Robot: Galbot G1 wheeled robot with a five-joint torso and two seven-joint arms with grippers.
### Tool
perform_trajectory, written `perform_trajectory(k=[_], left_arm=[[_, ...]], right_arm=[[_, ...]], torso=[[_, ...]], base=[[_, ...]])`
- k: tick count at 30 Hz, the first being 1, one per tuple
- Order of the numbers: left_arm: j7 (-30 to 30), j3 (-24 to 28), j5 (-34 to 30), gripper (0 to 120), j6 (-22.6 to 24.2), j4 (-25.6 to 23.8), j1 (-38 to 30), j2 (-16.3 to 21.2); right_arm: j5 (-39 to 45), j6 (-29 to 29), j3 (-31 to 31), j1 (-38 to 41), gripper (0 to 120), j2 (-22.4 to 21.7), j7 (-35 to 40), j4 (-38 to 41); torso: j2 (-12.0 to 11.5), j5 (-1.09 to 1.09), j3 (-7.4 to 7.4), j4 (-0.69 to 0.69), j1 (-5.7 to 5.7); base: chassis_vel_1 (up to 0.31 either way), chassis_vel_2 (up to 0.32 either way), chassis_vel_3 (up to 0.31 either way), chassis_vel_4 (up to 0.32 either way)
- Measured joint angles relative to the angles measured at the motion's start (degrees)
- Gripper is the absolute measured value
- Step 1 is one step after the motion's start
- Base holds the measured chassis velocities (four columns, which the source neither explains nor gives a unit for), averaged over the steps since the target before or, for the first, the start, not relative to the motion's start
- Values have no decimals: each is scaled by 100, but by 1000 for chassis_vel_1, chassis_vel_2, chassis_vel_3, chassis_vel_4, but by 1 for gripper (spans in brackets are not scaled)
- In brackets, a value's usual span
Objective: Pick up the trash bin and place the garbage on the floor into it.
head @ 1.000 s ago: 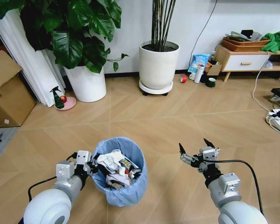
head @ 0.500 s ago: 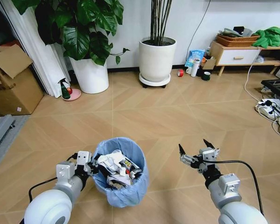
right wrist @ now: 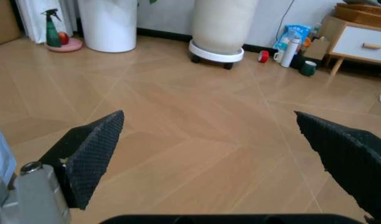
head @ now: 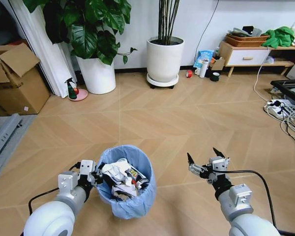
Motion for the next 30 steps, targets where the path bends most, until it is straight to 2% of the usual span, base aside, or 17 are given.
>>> perform_trajectory(k=[30], left_arm=[[10,24,65,0,-4,-3,29,-88]], right_arm=[[19,50,-11,2,100,9,-2,-53]], torso=[[0,1,0,0,0]], base=[[153,-155,-159,153]])
